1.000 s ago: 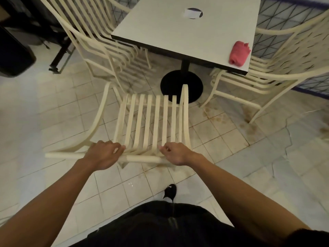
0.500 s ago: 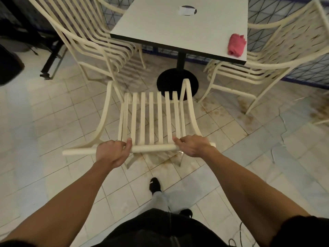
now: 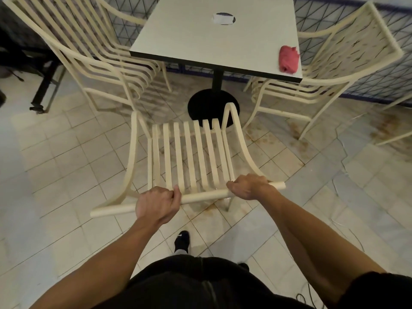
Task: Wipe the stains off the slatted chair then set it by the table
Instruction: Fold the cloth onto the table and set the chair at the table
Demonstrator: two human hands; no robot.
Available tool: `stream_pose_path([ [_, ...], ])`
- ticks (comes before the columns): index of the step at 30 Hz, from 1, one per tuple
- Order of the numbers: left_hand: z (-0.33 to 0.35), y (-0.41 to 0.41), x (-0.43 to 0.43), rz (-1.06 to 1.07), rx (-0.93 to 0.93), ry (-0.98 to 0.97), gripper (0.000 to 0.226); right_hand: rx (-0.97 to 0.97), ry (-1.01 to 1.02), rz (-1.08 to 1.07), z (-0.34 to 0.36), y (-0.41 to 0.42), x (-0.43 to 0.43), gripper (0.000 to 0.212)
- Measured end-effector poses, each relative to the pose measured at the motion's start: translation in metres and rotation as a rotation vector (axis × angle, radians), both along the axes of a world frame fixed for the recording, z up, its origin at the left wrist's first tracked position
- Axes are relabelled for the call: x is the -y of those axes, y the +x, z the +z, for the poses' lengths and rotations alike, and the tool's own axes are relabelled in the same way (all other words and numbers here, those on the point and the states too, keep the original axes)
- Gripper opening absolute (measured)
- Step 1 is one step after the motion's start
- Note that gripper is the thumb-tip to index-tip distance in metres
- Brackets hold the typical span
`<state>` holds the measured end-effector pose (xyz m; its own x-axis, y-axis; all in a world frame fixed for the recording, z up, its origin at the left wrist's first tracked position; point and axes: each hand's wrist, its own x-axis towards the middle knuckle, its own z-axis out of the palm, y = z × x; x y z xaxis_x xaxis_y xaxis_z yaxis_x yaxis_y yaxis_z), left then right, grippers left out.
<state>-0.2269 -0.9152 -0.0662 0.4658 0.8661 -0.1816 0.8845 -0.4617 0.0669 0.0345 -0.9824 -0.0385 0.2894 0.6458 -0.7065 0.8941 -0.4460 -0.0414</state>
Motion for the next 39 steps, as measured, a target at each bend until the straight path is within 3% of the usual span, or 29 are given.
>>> stream_pose_path([
  [5, -0.007, 0.000, -0.017, -0.040, 0.119, 0.101, 0.060, 0.006, -0.005, -0.037, 0.001, -0.004, -0.007, 0.051],
  [14, -0.008, 0.008, -0.066, -0.101, 0.072, 0.082, 0.070, -0.006, 0.021, -0.039, -0.002, -0.007, -0.022, 0.046],
  [22, 0.000, 0.023, -0.113, -0.197, -0.013, 0.104, 0.062, 0.018, 0.154, -0.150, -0.003, -0.010, -0.042, 0.038],
  [27, 0.004, 0.035, -0.143, -0.254, -0.028, 0.075, 0.060, 0.043, 0.198, -0.223, -0.006, -0.006, -0.061, 0.056],
  [34, 0.010, 0.049, -0.176, -0.297, -0.037, 0.043, 0.060, 0.064, 0.213, -0.205, 0.004, -0.004, -0.083, 0.044],
  [39, 0.009, 0.057, -0.194, -0.315, -0.034, 0.042, 0.062, 0.057, 0.250, -0.311, -0.005, 0.002, -0.096, 0.050],
])
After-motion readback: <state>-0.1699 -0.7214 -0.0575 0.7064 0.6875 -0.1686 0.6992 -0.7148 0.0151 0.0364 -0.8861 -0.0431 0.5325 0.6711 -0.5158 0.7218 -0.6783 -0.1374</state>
